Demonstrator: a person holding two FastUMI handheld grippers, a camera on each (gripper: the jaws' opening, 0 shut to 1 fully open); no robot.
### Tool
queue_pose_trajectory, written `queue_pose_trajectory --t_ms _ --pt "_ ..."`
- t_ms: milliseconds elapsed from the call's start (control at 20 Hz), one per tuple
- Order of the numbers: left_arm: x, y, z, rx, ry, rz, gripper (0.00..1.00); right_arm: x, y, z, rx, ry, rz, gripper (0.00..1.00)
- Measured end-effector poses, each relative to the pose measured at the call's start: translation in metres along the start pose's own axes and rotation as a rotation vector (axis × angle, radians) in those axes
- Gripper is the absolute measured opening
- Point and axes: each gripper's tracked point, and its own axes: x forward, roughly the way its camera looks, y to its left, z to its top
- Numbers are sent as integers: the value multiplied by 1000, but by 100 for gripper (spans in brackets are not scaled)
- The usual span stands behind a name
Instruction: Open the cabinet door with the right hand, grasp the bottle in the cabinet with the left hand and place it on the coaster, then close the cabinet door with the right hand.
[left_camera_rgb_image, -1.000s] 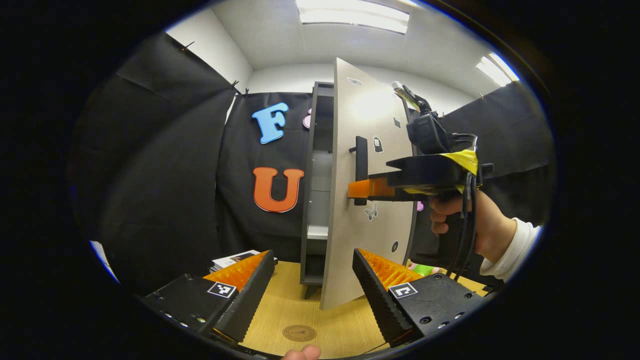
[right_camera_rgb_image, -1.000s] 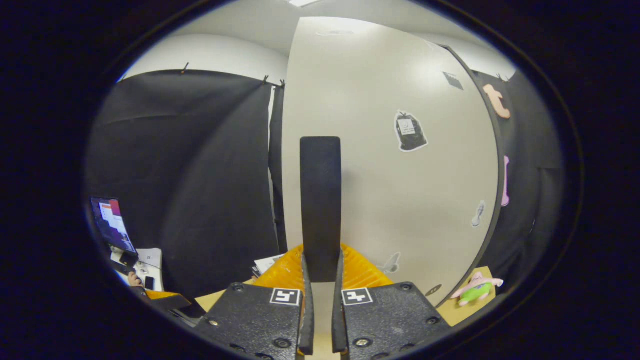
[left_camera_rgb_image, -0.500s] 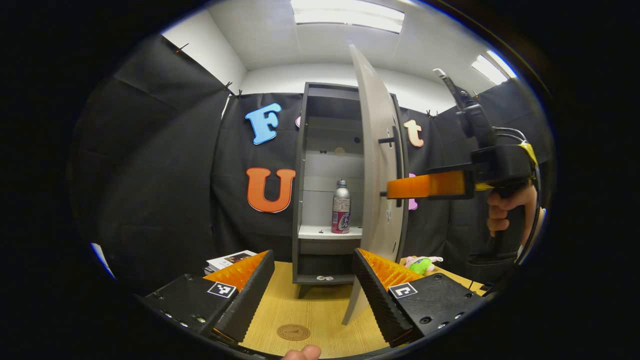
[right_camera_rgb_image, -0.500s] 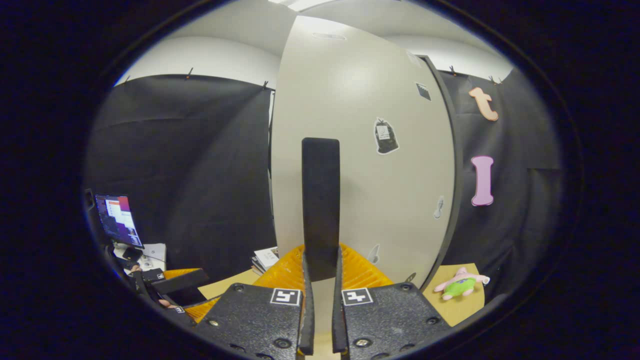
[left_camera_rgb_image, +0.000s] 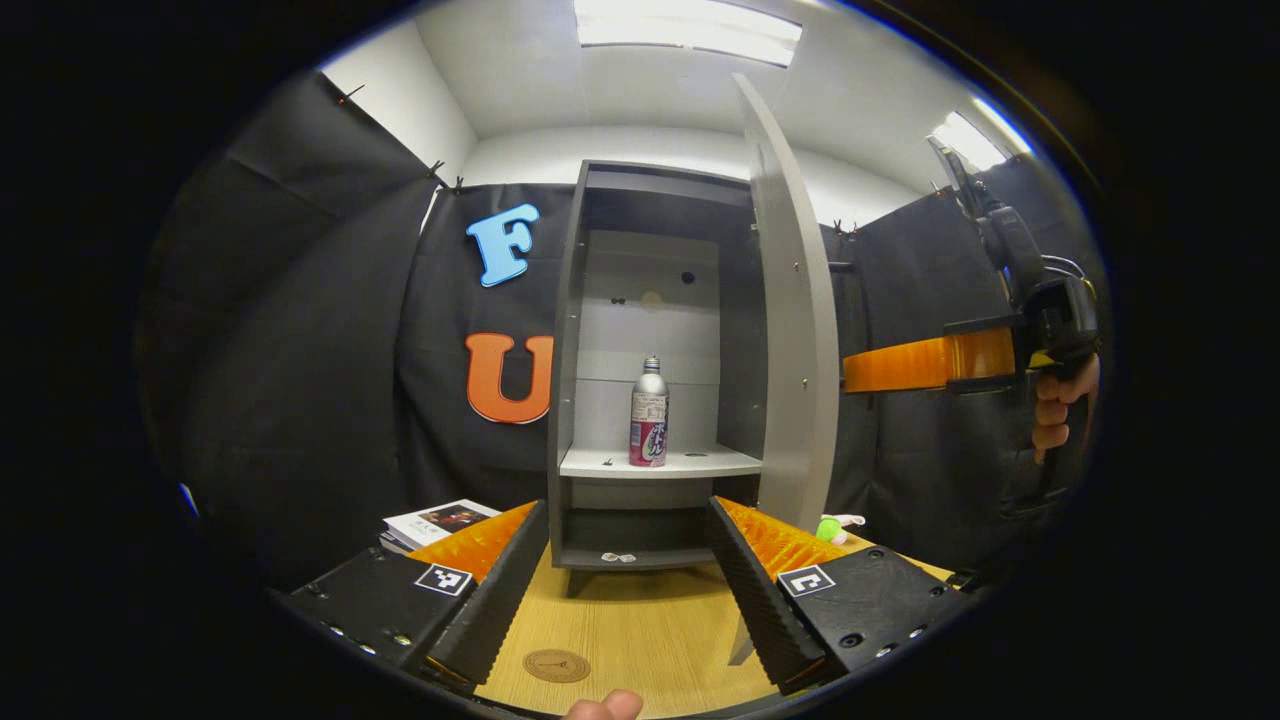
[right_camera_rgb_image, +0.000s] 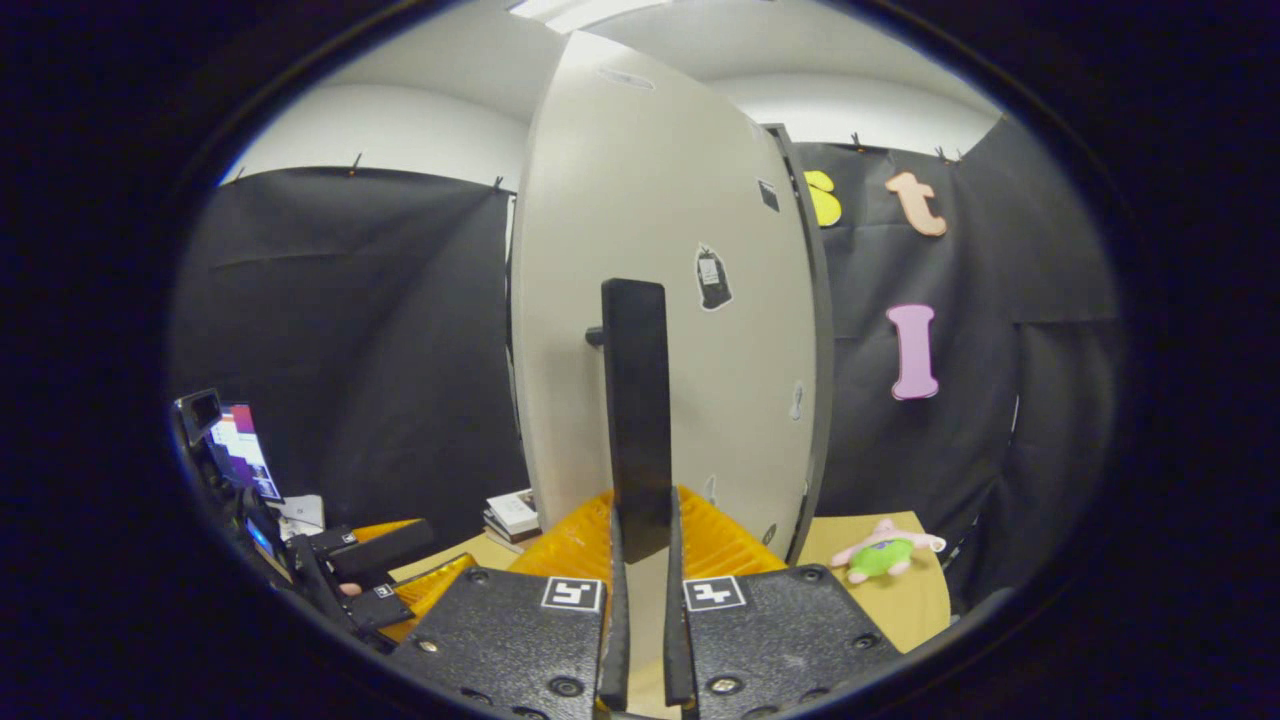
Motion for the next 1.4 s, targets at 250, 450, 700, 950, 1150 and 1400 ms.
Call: queue_pose_trajectory --t_ms 250,450,700,950,1150,1400 --pt "4 -6 -3 -5 5 -1 95 -22 -27 0 -80 -8 -82 14" --pt "7 -11 -5 -8 16 -3 95 -34 -42 0 -25 -18 -105 9" --pt "5 -15 -8 -1 24 -6 95 -47 -68 1 -34 -37 -184 6" --pt "5 -14 -7 0 18 6 95 -60 -96 1 -57 -59 -249 5" --pt "3 -17 -7 0 18 3 95 -66 -116 4 -57 -71 -295 5" --pt "-1 -17 -7 3 18 15 95 -68 -120 6 -69 -77 -302 4"
